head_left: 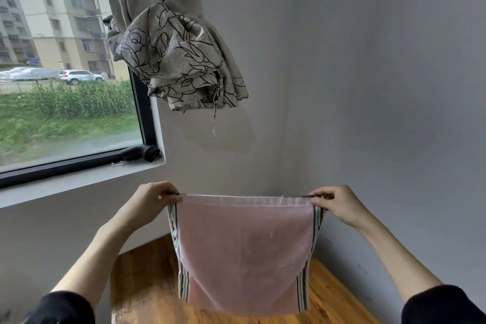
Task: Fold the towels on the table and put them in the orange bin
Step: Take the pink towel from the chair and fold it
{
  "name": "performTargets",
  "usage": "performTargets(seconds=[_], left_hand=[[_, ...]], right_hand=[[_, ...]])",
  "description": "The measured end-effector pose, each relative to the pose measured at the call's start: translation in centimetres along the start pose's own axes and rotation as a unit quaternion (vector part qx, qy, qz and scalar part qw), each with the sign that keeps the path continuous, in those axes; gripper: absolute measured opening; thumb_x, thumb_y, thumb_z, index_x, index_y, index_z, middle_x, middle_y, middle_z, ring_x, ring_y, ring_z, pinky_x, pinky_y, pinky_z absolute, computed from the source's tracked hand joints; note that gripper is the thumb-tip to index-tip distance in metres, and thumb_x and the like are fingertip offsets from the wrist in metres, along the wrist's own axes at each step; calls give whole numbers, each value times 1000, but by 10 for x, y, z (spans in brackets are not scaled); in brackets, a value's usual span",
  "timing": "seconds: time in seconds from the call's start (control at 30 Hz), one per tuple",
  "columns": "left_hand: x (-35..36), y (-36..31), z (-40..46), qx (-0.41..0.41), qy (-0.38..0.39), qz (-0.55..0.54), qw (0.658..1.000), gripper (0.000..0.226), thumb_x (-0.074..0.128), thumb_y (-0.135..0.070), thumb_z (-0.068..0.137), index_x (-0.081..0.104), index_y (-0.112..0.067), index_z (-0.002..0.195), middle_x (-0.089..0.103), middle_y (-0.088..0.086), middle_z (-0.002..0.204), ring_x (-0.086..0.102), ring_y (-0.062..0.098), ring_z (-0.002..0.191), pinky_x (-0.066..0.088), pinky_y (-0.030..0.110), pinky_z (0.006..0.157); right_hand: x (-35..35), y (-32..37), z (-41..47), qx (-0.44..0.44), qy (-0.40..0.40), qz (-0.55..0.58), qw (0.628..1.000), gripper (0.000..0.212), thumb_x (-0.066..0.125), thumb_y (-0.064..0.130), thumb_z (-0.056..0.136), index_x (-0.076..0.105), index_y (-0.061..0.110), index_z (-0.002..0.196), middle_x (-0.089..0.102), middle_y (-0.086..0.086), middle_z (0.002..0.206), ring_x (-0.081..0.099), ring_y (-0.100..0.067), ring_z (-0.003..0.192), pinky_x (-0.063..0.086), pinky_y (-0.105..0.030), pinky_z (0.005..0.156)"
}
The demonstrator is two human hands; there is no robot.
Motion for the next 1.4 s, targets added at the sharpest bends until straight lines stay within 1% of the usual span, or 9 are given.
performTargets(seconds=[0.2,0.43,0.53,0.6,0.77,0.97,1.07,1.23,1.4], left_hand=[[37,20,12,-58,-34,4,998,8,54,-13,92,56,-7,87,60,9,79,52,29,75,36,33,63],[41,24,-4,-61,-80,-203,974,6,53,-10,93,55,-5,96,56,15,84,51,23,77,43,35,78],[55,34,-33,-66,-69,-242,966,3,55,-6,92,58,-7,91,56,5,79,49,13,73,44,23,75],[70,45,-57,-73,-39,-223,971,6,56,-5,91,59,-9,88,57,0,76,48,9,68,41,15,67],[122,90,-127,-141,111,-178,967,8,57,-8,90,63,-14,87,62,-1,80,53,11,74,41,22,68],[179,125,-203,-294,249,-230,894,14,61,-15,89,64,-2,92,65,14,85,60,19,79,53,33,73],[194,130,-225,-342,270,-242,867,14,62,-18,88,62,-4,87,62,10,79,63,17,72,58,33,63],[205,134,-227,-314,244,-225,890,9,57,-20,91,59,-14,84,62,4,78,64,9,67,56,26,55],[215,148,-197,-296,182,-202,916,6,55,-24,91,56,-21,87,65,5,83,64,16,74,56,27,52]], right_hand=[[44,-14,32,27,-25,-94,995,11,59,13,88,65,8,96,61,-6,89,53,-18,83,36,-22,72],[52,-24,30,12,-63,132,989,4,57,13,91,59,16,93,63,-5,94,58,-19,93,46,-26,80],[63,-46,6,31,-55,193,979,11,61,11,88,64,20,85,66,-7,92,61,-21,90,49,-32,84],[74,-67,-17,50,-37,181,982,14,63,10,86,65,24,84,68,-4,90,63,-18,86,51,-29,80],[111,-144,-83,126,85,64,986,16,66,11,84,66,25,78,69,6,80,63,-8,76,45,-17,69],[142,-207,-145,250,184,31,950,11,66,10,83,66,18,77,66,-2,72,57,-12,66,44,-21,60],[147,-221,-158,288,200,40,936,5,65,12,84,67,15,81,65,0,70,56,-9,62,46,-18,55],[159,-228,-153,318,186,74,927,4,63,15,87,66,14,85,62,3,65,56,-2,53,43,-17,48],[180,-229,-119,316,130,108,934,6,62,19,87,65,15,91,68,-3,87,65,-15,80,50,-24,64]])
Point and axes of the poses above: each hand's wrist, its own z-axis towards the middle knuckle, its own x-axis out of the palm, y = z × x, the point moved 1 cm from there along z, towards the middle knuckle
